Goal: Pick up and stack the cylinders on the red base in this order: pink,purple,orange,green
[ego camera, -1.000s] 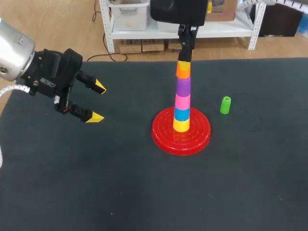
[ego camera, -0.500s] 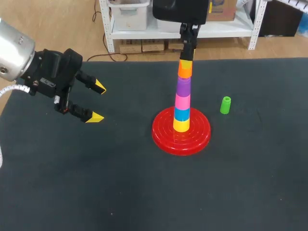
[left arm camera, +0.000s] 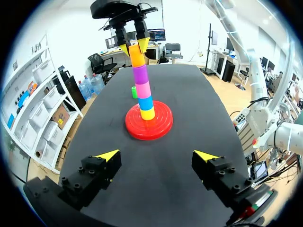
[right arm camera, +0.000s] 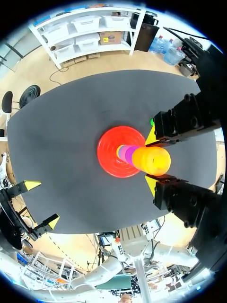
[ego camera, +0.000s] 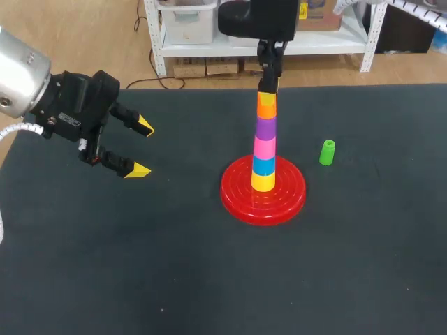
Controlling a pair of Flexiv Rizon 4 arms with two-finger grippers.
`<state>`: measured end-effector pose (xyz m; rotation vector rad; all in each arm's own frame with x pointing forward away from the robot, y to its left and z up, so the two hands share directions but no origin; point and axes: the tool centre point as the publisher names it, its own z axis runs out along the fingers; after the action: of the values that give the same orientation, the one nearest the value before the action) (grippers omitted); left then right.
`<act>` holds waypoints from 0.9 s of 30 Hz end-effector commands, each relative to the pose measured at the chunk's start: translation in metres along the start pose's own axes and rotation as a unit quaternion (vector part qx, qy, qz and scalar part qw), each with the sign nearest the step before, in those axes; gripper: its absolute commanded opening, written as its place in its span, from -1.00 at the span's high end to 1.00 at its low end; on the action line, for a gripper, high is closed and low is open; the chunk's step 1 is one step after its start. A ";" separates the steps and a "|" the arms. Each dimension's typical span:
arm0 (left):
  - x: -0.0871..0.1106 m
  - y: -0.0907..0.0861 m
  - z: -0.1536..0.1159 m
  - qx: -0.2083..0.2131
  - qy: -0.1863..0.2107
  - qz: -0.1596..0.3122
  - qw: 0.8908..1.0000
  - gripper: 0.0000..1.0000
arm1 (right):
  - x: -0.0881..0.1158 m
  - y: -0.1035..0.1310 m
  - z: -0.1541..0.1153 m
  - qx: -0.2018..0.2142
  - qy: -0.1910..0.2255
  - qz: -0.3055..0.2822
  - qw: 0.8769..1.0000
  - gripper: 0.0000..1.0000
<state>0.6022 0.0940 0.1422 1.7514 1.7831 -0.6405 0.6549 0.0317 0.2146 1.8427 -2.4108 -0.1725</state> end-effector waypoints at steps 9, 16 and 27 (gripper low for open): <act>0.000 0.000 0.001 -0.001 0.000 0.000 1.000 -1.00 | 0.006 0.003 0.009 0.002 -0.010 0.000 1.000 1.00; 0.000 0.000 0.001 -0.001 0.000 0.000 1.000 -1.00 | 0.007 0.001 0.018 -0.001 -0.017 0.000 1.000 1.00; 0.000 0.000 0.001 -0.001 0.000 0.000 1.000 -1.00 | 0.008 0.001 0.021 -0.002 -0.016 0.002 1.000 1.00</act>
<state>0.6022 0.0939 0.1422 1.7514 1.7831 -0.6404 0.6514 0.0261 0.2059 1.8450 -2.4284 -0.2093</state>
